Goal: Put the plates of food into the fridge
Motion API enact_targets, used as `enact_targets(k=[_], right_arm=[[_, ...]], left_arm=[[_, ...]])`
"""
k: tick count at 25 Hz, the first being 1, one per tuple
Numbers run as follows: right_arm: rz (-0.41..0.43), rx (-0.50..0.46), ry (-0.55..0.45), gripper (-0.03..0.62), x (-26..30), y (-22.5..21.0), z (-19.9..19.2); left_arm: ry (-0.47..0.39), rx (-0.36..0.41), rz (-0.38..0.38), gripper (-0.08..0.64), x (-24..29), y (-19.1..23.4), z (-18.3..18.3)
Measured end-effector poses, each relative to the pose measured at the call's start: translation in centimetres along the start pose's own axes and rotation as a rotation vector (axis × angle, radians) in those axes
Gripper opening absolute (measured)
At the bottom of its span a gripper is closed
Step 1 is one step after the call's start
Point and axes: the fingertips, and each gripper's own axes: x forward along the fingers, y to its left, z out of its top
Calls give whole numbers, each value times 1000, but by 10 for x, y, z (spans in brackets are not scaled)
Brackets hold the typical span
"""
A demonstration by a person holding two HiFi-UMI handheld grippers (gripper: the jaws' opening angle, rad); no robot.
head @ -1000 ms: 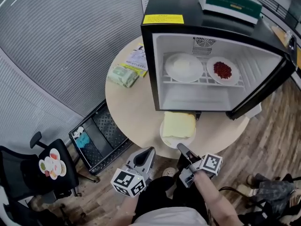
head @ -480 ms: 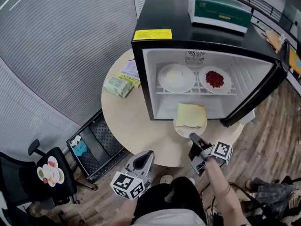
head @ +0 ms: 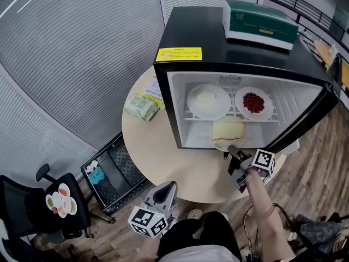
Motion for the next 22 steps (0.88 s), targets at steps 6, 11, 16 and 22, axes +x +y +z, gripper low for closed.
enact_targets(k=[6, 11, 16, 22], right_arm=[[-25, 9, 28, 17, 17, -1, 17], [-52, 14, 41, 17, 29, -2, 30], [-81, 8, 47, 17, 42, 0, 44], [-98, 33, 28, 17, 54, 0, 56]], left_arm=[[-12, -12, 34, 5, 3, 7, 4], [-28, -21, 57, 5, 4, 10, 7], [-22, -29, 66, 5, 4, 14, 6], [-20, -34, 68, 5, 4, 15, 5]])
